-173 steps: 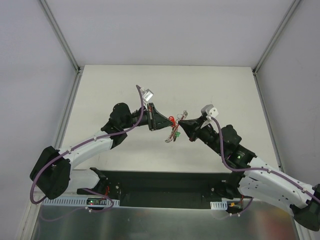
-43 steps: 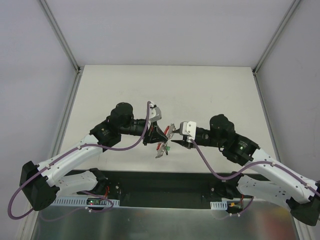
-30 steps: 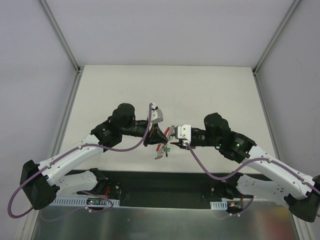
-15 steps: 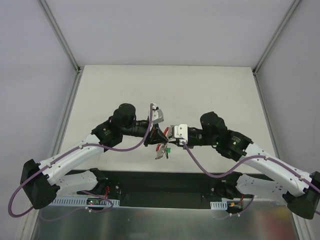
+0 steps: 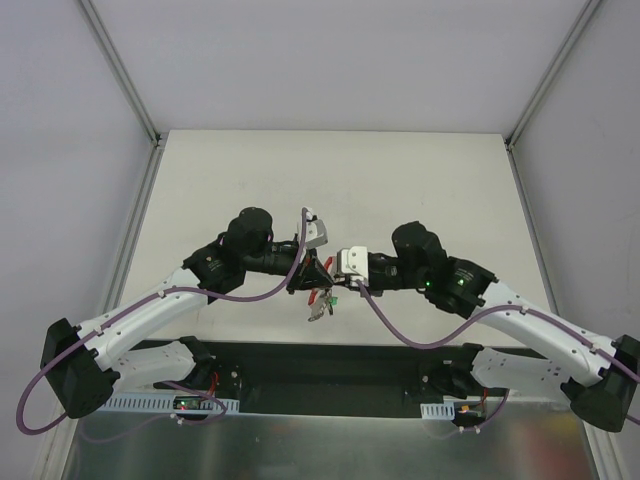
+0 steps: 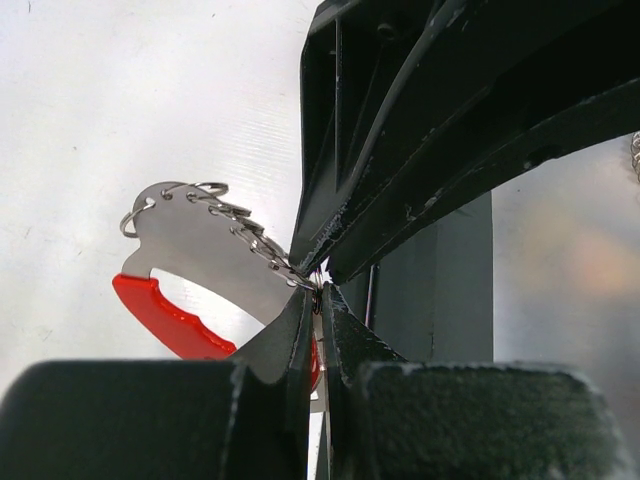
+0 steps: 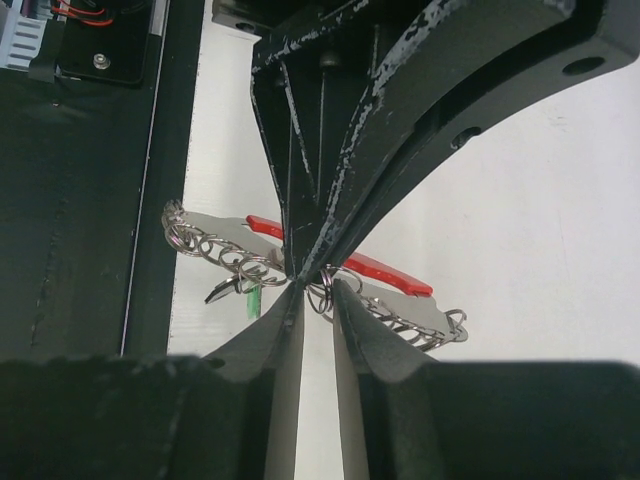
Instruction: Remove the keys from the keyring
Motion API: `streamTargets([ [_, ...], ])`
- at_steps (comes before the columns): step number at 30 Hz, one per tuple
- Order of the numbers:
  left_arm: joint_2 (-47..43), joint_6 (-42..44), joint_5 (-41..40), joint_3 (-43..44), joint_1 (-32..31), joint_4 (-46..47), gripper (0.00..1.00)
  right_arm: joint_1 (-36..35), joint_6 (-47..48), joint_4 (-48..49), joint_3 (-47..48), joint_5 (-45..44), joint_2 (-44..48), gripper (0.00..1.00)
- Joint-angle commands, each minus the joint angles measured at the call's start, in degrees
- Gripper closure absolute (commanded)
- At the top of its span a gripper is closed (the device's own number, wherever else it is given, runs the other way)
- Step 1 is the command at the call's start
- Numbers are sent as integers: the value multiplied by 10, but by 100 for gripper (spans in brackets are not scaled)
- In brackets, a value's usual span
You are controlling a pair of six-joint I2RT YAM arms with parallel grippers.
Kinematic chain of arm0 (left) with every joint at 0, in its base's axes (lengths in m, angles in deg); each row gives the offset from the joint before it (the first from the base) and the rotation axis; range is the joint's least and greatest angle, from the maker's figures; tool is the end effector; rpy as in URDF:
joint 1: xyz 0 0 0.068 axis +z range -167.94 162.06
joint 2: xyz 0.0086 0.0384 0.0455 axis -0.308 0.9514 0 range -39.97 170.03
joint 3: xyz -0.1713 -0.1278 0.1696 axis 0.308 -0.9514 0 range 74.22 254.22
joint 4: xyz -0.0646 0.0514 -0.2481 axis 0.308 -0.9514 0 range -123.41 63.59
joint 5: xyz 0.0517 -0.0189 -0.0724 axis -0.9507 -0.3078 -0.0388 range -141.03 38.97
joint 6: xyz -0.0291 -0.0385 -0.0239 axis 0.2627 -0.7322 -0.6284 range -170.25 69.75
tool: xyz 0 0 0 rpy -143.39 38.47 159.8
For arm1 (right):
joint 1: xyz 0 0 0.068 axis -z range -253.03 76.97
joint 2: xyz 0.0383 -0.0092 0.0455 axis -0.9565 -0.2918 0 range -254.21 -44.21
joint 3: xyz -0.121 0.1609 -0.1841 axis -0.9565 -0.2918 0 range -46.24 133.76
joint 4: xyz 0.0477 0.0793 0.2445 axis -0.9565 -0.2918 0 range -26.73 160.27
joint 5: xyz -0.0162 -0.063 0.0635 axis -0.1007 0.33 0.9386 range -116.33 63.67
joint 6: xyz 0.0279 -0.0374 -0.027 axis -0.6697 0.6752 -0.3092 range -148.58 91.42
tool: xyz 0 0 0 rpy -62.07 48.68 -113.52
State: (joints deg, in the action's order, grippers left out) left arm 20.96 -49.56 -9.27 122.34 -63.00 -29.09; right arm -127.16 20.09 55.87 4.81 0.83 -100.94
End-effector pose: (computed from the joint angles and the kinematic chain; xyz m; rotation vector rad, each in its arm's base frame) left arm 0.1533 -0.1873 0.3217 1.2247 1.5095 -1.1956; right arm 0.1181 0.1911 0.3333 -1.6743 0.9287 0.5184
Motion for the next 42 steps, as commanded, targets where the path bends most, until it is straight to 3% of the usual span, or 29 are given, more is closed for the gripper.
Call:
streamTargets([
  [1, -8, 6, 9, 25, -5, 42, 100, -11, -5, -12, 29, 4, -19, 80],
  [11, -21, 13, -3, 22, -5, 42, 100, -14, -17, -34, 48, 3, -49, 83],
  [18, -33, 19, -12, 13, -6, 51, 100, -16, -23, -65, 72, 14, -76, 78],
  [21, -36, 18, -6, 8, -6, 61, 100, -17, -30, -65, 80, 6, -83, 83],
  [24, -37, 19, -5, 8, -5, 65, 100, -19, -37, -46, 71, -10, -82, 98],
  [33, -37, 14, -27, 13, -6, 61, 100, -25, -33, 30, -1, -84, -24, 99],
  [36, -31, 17, -39, 19, -6, 43, 82, -21, -51, 45, -12, -104, -15, 99],
  [37, -30, 19, -50, 21, -5, 30, 70, -19, -59, 45, -10, -108, -16, 99],
  [42, -36, 47, -103, 30, -6, -28, 46, -16, -76, 88, -40, -117, 10, 99],
])
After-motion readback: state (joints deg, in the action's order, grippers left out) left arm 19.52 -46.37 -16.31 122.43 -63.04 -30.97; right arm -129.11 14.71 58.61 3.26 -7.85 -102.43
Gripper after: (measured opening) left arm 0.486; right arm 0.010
